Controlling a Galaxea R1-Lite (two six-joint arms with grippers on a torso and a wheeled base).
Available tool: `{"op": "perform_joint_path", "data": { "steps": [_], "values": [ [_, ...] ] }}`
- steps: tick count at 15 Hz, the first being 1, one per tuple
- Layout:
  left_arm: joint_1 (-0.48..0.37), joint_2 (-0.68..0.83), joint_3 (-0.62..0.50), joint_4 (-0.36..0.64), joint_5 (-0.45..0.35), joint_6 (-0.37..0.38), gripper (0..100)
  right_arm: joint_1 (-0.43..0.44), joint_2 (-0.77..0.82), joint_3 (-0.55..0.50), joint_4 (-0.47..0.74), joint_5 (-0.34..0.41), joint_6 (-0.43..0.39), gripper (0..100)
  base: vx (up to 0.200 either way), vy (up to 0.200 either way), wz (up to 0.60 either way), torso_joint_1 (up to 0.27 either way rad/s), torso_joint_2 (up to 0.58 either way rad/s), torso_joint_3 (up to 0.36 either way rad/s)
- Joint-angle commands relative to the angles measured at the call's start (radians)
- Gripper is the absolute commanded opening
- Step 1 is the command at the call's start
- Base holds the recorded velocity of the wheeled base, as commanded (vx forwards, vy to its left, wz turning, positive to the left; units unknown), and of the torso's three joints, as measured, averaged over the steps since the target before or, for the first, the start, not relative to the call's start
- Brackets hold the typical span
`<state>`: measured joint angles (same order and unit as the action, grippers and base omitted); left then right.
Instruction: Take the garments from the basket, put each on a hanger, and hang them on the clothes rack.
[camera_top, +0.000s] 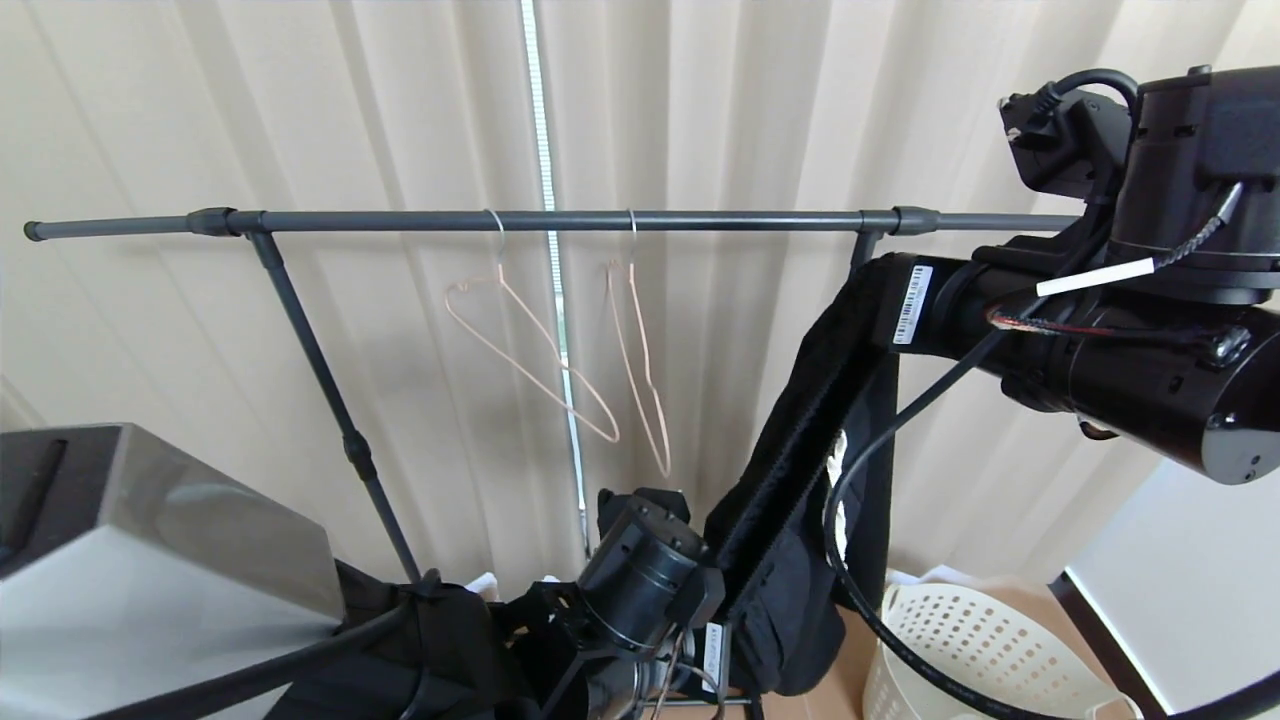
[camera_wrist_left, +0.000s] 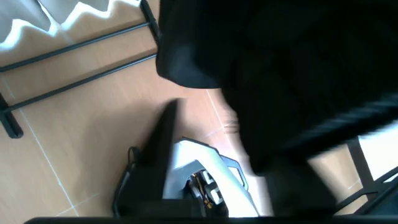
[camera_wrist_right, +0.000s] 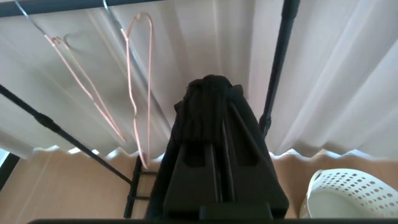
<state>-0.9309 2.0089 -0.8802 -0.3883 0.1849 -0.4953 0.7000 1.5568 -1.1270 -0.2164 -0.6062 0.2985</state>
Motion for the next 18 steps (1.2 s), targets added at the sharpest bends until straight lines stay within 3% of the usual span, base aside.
{"op": "perform_joint_path", "data": {
  "steps": [1, 4, 7, 10, 11, 15, 18],
  "values": [
    [0.024, -0.11, 0.001, 0.008, 0.038, 0.041, 0, -0.036, -0.009, 0.007, -0.001, -0.001, -0.022, 0, 0.0, 0.0, 0.0, 0.0, 0.0, 0.0],
    [0.121, -0.22, -0.003, 0.009, 0.123, 0.179, 0, -0.045, -0.011, 0.038, 0.011, -0.001, -0.087, 0, 0.0, 0.0, 0.0, 0.0, 0.0, 0.0],
    [0.19, -0.285, -0.008, 0.017, 0.176, 0.314, 0, -0.043, -0.017, 0.125, 0.012, 0.006, -0.233, 0, 0.0, 0.0, 0.0, 0.0, 0.0, 0.0],
    [0.193, -0.311, -0.019, 0.089, 0.211, 0.351, 0, -0.037, -0.018, 0.168, 0.052, 0.005, -0.28, 0, 0.0, 0.0, 0.0, 0.0, 0.0, 0.0],
    [0.202, -0.312, -0.017, 0.114, 0.214, 0.37, 0, -0.037, -0.026, 0.17, 0.134, 0.006, -0.282, 0, 0.0, 0.0, 0.0, 0.0, 0.0, 0.0],
    [0.257, -0.345, 0.015, 0.123, 0.215, 0.382, 0, -0.042, -0.026, 0.165, 0.209, 0.003, -0.295, 0, 0.0, 0.0, 0.0, 0.0, 0.0, 0.0],
    [0.305, -0.375, 0.044, 0.121, 0.211, 0.382, 0, -0.129, -0.011, 0.151, 0.207, 0.006, -0.325, 0, 0.0, 0.0, 0.0, 0.0, 0.0, 0.0]
  ]
}}
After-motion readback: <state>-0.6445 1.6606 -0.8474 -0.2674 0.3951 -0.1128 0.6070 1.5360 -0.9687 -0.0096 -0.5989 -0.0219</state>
